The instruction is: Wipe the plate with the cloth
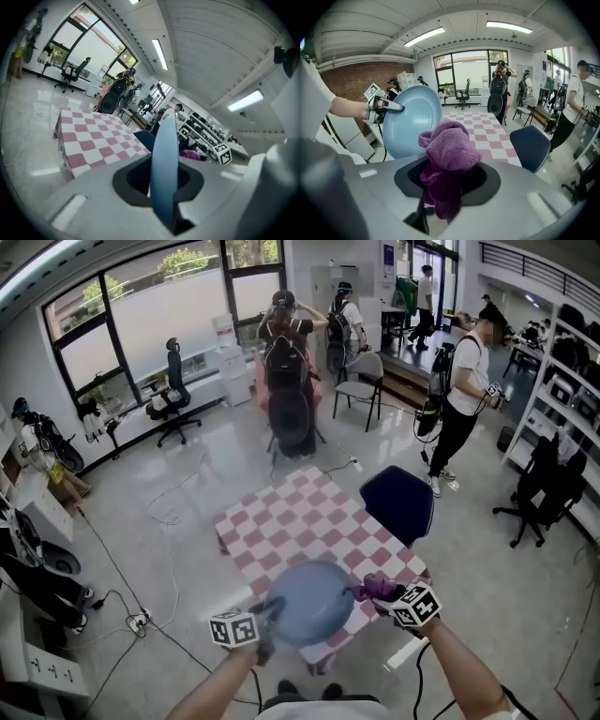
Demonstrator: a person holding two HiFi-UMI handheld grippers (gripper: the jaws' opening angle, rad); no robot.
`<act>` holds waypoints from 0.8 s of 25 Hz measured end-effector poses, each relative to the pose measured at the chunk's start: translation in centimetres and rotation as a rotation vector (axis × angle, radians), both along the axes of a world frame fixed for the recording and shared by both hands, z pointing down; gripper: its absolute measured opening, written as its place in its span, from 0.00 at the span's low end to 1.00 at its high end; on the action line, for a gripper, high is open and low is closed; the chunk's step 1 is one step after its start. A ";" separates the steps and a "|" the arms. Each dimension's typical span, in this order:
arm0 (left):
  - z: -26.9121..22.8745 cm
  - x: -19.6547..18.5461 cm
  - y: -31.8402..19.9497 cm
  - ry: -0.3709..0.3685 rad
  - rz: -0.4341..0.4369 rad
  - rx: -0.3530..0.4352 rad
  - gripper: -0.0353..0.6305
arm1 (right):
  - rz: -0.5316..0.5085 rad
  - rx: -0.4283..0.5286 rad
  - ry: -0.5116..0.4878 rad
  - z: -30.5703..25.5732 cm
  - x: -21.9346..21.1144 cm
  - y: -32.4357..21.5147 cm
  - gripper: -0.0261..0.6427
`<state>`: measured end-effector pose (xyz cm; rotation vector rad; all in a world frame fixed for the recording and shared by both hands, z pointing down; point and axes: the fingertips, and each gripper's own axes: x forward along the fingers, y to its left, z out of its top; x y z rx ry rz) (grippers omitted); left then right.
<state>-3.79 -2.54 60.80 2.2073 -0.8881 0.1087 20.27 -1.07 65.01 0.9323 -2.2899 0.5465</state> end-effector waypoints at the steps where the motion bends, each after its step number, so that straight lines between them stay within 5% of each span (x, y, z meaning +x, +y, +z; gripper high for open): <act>1: 0.0 -0.3 -0.1 0.006 0.002 -0.004 0.12 | 0.019 0.004 -0.005 -0.2 0.0 -0.2 0.27; 10: 0.6 -4.5 -0.9 0.008 0.019 -0.030 0.12 | 0.166 0.052 -0.008 -2.7 -0.5 -1.2 0.27; 20: 0.5 -7.2 -2.0 0.051 0.044 -0.049 0.12 | 0.188 0.050 -0.011 -2.7 -3.1 -1.7 0.27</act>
